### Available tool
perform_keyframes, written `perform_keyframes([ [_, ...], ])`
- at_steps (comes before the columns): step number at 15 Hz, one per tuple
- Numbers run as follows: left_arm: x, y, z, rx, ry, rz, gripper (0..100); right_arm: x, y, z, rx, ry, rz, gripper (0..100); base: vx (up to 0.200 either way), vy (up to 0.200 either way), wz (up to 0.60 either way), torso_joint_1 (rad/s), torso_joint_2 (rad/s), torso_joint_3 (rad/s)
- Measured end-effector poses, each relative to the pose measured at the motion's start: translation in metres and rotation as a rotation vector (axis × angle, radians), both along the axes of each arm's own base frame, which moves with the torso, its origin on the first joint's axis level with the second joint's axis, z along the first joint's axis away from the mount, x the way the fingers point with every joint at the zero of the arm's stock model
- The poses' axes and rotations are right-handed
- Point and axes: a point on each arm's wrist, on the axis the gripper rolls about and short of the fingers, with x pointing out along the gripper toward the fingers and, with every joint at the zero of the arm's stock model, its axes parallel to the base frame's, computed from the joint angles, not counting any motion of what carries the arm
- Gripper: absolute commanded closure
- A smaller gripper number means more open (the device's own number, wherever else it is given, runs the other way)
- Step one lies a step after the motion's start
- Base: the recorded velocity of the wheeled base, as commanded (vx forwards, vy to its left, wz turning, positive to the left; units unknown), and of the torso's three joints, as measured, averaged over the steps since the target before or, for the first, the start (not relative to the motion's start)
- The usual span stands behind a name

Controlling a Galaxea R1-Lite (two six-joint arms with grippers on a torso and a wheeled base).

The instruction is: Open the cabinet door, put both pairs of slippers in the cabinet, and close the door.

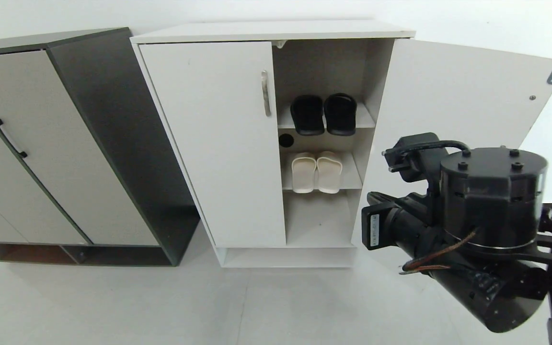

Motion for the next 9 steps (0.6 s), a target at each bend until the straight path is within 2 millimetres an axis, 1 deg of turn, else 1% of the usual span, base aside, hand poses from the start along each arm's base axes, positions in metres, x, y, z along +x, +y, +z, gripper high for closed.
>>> perform_keyframes([
  [3,0.0,0.0,0.0003,-0.001,-0.002,0.0,100,-0.0003,0.0003,0.0009,0.006,-0.004,0.001,100,0.0,0.0,0.0,0.061,-0.54,-0.357],
  [9,0.0,0.0,0.0001,0.0,-0.001,0.0,100,-0.0001,-0.0001,0.0008,0.004,-0.003,-0.001,100,0.0,0.0,0.0,0.134,-0.46,-0.338],
])
